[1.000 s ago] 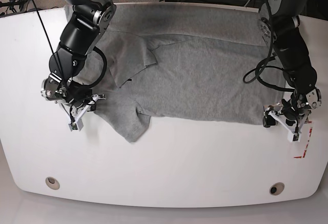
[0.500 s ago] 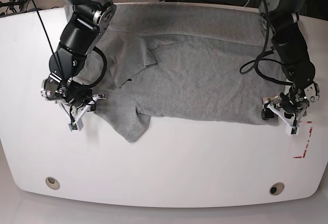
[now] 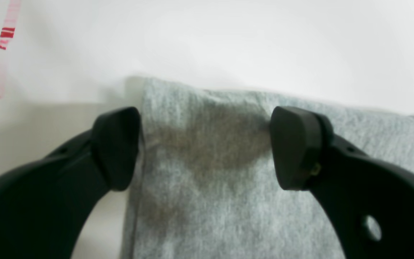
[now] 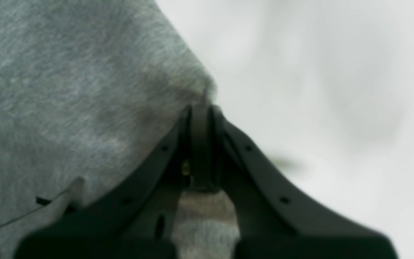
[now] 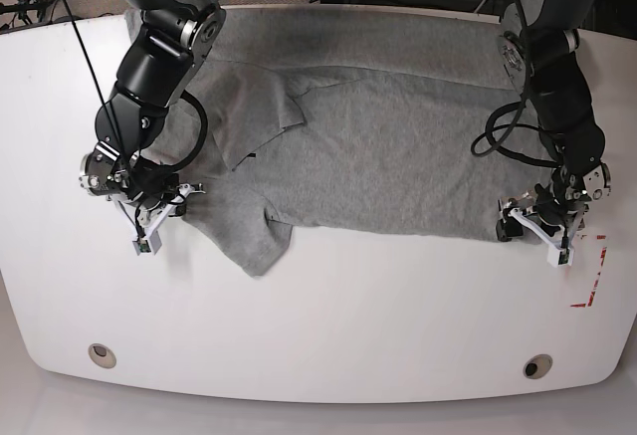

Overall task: Fold the T-shirt properly
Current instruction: 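Grasp the hem corners with both grippers, then lift the hem and fold it toward the collar with both grippers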

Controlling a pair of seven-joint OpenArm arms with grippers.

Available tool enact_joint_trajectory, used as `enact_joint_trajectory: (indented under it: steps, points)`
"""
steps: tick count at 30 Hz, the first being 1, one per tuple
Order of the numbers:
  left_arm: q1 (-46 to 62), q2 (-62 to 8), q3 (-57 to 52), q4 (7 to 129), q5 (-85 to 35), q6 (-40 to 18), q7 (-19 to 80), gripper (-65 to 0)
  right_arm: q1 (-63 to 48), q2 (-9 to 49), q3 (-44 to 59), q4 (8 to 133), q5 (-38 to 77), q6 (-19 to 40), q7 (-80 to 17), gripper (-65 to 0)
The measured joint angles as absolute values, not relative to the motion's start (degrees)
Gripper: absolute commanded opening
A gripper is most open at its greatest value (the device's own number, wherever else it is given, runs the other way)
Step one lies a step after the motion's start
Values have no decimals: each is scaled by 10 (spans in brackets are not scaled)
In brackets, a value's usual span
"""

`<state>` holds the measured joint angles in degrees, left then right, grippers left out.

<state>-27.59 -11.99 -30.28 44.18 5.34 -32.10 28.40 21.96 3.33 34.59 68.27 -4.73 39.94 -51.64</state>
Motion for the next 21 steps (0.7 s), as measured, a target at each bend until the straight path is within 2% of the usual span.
enact_joint_trajectory:
  steps: [2, 5, 6, 8, 17, 21]
  points:
    - [-276, -120, -303, 442, 53, -321, 284, -212, 220, 34, 346, 683, -47, 399, -516, -650]
    - [-276, -120, -303, 441, 53, -321, 283, -403, 220, 33, 346, 683, -47, 399, -516, -650]
    - [-276, -120, -303, 440, 54, -321, 283, -499, 220, 34, 346, 683, -47, 399, -516, -650]
    - [-274, -119, -303, 439, 53, -321, 276, -639, 220, 34, 346, 683, -47, 399, -516, -650]
    - [-278, -118, -303, 436, 54, -324, 276, -650, 235, 34, 346, 683, -49, 399, -521, -650]
    - [-283, -117, -304, 449, 59, -352, 319, -650, 235, 33, 345, 713, -46, 400, -522, -650]
